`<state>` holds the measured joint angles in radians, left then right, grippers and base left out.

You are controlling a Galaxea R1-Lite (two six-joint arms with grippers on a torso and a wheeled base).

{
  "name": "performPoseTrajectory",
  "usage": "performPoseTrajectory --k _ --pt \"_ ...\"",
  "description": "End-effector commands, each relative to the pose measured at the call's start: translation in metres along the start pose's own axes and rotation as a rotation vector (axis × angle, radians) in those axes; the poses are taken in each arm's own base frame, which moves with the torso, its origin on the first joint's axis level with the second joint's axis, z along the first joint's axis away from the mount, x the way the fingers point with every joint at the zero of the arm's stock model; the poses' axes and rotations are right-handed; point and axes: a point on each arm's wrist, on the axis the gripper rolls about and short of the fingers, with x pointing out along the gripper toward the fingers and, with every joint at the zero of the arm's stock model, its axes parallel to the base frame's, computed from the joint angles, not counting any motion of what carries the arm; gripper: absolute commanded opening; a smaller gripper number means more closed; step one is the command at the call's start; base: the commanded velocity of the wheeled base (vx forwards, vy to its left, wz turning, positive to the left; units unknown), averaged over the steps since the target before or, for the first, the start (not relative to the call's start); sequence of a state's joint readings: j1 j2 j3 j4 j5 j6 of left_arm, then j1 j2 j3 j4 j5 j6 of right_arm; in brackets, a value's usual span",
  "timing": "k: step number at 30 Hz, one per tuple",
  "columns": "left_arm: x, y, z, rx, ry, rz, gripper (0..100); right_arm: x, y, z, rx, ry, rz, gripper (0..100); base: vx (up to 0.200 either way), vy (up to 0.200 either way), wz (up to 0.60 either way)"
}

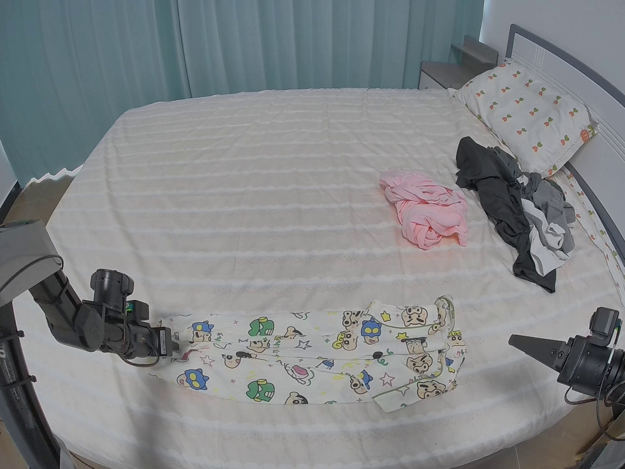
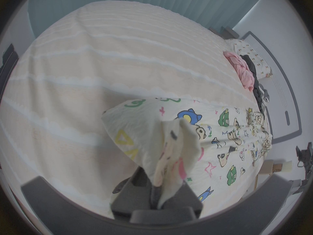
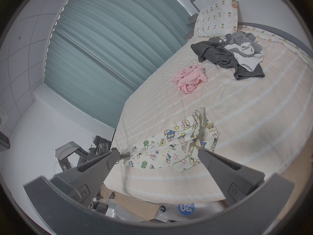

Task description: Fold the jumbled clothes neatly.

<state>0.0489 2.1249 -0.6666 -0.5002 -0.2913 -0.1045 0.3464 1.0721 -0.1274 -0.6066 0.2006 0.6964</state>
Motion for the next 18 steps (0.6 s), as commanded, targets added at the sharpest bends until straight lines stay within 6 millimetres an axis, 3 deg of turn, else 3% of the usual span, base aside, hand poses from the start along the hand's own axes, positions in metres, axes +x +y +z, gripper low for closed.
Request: performPoseTrajectory --k 1,9,13,18 --pt "-0.016 0.008 0.007 -0.02 -0.051 0.021 0 0.0 0.0 0.0 0.0 0.0 0.001 100 0.0 0.0 0.0" --pt "-0.046 0.032 0.008 -0.102 -0.08 0.064 0 0.0 0.0 0.0 0.004 0.014 0.011 100 0.0 0.0 0.0" --pt "-0.068 0.062 0.008 -0.189 -0.122 0.066 0 0.0 0.0 -0.001 0.005 0.016 0.011 100 0.0 0.0 0.0" --pt "-0.093 0.112 0.012 -0.305 -0.217 0.105 0 0.0 0.0 -0.001 0.005 0.016 0.011 100 0.0 0.0 0.0"
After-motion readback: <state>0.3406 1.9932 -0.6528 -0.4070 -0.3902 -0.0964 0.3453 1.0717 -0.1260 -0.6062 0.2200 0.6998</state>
